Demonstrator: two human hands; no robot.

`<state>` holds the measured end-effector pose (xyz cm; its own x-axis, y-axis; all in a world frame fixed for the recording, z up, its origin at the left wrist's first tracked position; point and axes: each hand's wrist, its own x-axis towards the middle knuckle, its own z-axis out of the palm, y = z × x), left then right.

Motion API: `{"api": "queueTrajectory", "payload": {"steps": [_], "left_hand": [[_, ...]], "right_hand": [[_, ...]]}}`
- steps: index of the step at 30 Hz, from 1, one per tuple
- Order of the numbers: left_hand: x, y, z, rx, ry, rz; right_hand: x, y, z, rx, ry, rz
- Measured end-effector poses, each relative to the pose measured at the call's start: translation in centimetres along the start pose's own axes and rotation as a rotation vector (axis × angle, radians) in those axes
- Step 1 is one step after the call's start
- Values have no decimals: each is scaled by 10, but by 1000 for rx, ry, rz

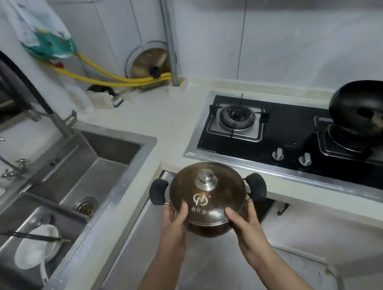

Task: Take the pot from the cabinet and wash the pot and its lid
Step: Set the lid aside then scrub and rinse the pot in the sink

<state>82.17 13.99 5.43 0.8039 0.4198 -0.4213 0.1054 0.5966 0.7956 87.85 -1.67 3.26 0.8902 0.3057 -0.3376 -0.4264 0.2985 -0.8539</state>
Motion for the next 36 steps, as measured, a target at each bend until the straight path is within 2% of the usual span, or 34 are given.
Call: {"api": "queueTrajectory", "payload": {"steps": [8, 17, 24, 27, 36], "left_hand": [[1, 66, -7, -96, 137, 94], [58, 147, -92, -238, 275, 154], [104, 198, -171, -326, 328, 168], [123, 211, -202, -337, 420, 167], [177, 218, -248, -402, 605, 96]], "right_hand": [[34, -42, 60, -37, -213, 52], [97, -25, 195, -21, -373, 130], [146, 14, 295, 3, -398, 323], [162, 27, 327, -15, -401, 421], [229, 71, 374, -80, -294, 644]]}}
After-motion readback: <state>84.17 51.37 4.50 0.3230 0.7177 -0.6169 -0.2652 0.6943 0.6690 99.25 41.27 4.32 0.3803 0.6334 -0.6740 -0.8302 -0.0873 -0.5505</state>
